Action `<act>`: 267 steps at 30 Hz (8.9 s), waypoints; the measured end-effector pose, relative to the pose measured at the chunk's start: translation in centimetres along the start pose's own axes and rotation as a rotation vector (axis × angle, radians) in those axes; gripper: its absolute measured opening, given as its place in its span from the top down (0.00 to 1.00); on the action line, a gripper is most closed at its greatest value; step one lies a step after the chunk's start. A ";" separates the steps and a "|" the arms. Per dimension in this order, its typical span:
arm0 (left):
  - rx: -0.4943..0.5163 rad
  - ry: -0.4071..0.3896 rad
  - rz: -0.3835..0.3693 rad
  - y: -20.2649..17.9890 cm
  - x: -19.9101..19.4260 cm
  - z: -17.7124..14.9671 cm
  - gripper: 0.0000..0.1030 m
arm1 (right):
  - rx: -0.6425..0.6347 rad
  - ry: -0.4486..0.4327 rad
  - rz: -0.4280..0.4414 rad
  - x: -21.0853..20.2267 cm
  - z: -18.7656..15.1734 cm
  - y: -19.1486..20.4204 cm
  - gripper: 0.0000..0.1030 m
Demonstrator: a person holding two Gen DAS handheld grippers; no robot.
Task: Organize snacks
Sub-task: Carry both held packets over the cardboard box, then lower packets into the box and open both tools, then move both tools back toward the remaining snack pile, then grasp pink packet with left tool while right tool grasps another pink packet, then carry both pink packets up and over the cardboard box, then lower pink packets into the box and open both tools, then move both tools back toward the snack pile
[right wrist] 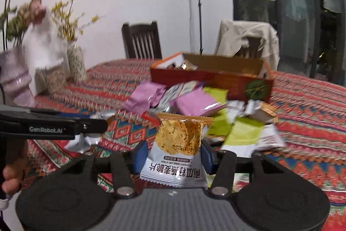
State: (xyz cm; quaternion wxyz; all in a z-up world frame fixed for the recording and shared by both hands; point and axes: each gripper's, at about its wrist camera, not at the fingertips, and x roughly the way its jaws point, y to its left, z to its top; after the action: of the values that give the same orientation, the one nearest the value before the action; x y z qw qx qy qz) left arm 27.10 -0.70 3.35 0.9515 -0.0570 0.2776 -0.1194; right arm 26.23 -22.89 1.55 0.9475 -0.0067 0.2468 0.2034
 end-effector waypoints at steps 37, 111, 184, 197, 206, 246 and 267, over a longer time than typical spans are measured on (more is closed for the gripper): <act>0.110 0.252 0.129 6.5 40.7 24.9 0.53 | 0.008 0.417 -0.060 39.5 23.7 -17.0 0.49; 0.038 -0.009 0.163 1.4 -6.2 -5.4 0.00 | 0.058 -0.046 -0.227 -8.9 -4.0 -2.0 0.01; -0.015 -0.037 0.020 1.3 -3.2 -1.3 0.39 | -0.034 -0.044 -0.100 -4.0 0.7 -3.6 0.40; 0.037 -0.071 -0.051 1.5 -0.2 4.0 0.39 | -0.039 -0.093 -0.115 -4.4 2.0 -4.8 0.40; 0.062 -0.049 -0.076 3.9 10.4 15.1 0.39 | -0.037 -0.165 -0.046 1.1 11.0 -8.8 0.40; 0.126 0.020 0.010 8.1 16.8 21.0 0.26 | -0.166 0.126 -0.133 24.6 24.3 -10.0 0.28; 0.094 -0.177 0.054 2.6 -5.8 4.1 0.15 | -0.144 -0.072 -0.159 -3.6 10.8 -5.8 0.15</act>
State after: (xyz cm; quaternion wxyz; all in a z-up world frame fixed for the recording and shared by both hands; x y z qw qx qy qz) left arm 25.14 3.51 9.33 0.9769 -0.0151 0.1879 -0.1009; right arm 30.66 -28.36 12.18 0.9660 -0.0870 0.1958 0.1450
